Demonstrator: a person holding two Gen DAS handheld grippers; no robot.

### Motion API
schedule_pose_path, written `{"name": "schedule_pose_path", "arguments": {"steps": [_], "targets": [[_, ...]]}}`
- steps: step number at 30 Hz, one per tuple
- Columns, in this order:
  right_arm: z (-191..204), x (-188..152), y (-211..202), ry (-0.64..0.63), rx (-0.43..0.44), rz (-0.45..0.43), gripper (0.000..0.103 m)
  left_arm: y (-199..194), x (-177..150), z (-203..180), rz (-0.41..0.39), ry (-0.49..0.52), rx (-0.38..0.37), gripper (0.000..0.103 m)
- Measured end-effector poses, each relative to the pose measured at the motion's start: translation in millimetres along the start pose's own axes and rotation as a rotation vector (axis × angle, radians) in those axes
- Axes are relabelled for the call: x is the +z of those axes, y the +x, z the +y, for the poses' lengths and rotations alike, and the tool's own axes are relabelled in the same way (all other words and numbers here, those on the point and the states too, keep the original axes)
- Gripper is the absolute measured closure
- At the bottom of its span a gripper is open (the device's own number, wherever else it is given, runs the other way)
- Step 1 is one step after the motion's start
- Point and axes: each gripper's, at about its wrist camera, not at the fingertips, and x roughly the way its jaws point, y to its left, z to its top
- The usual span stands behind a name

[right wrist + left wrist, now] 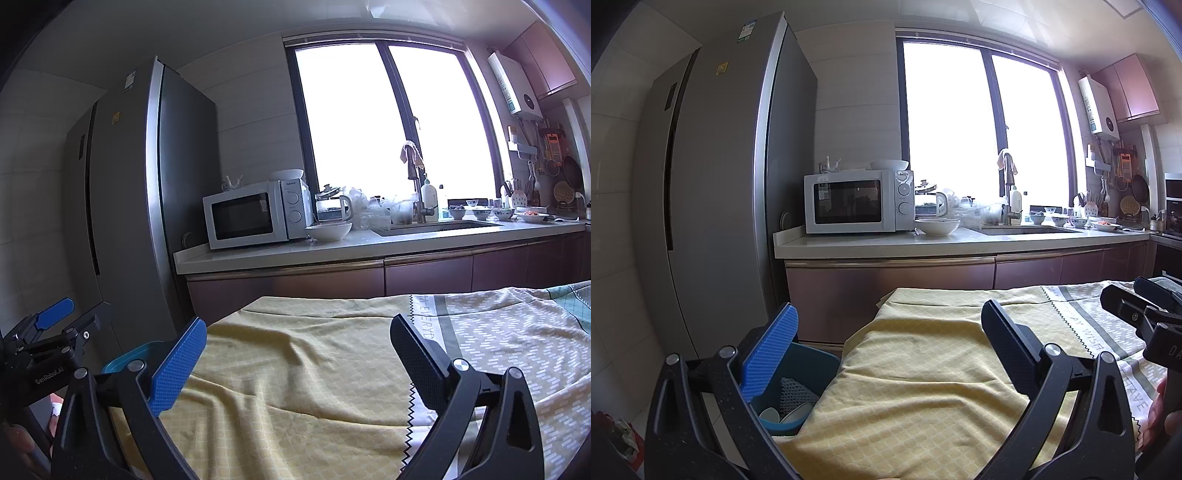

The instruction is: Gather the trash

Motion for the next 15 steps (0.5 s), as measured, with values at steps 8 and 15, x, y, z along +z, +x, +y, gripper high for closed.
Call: {"name": "schedule_pose_path", "arguments": {"steps": [8, 15], "targets": [[0.4, -0.4, 1.2, 0.001, -0.002, 0.0, 0.007, 0.1, 0.2, -0.8, 0.001, 0.002, 0.0, 0.005], [-0.3, -0.3, 1.3, 0.001, -0.001, 0.0, 0.007, 0.5, 0.2, -0.9, 0.002, 0.002, 0.0, 0.005]]}}
